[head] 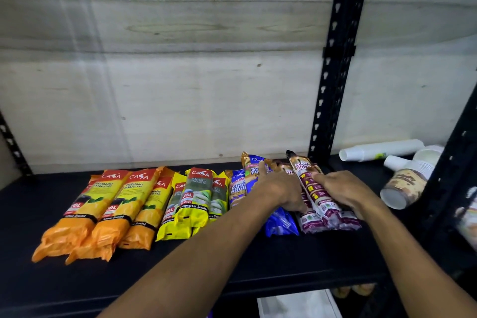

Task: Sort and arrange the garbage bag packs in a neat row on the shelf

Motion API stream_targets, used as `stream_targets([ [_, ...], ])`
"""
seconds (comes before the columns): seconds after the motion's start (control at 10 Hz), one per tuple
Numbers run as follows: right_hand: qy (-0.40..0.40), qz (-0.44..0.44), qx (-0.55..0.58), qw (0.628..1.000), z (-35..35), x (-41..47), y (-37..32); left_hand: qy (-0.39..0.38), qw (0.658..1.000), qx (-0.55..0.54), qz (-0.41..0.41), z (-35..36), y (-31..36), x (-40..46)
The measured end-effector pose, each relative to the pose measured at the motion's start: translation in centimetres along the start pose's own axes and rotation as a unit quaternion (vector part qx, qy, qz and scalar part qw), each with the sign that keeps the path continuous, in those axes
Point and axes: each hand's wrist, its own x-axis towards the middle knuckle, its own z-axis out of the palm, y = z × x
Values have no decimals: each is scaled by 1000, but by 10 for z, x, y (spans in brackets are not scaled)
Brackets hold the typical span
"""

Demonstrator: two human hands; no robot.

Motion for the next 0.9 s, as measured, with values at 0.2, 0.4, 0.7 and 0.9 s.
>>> stream_targets([
  [0.2, -10, -1, 1, 1000, 1, -5, 3, 8, 1000, 2, -1, 3, 4, -9],
  [0.4, -10, -1, -18, 1000, 0, -5, -3, 17, 999, -36, -1, 2, 6, -14],
  [0.7, 49, -86, -58, 993, 18, -16, -47, 167, 976, -128, -49, -16, -35, -42],
  [0.9, 56, -114, -61, 990, 44, -26, -81, 199, 960, -165, -104, -22, -85, -77],
])
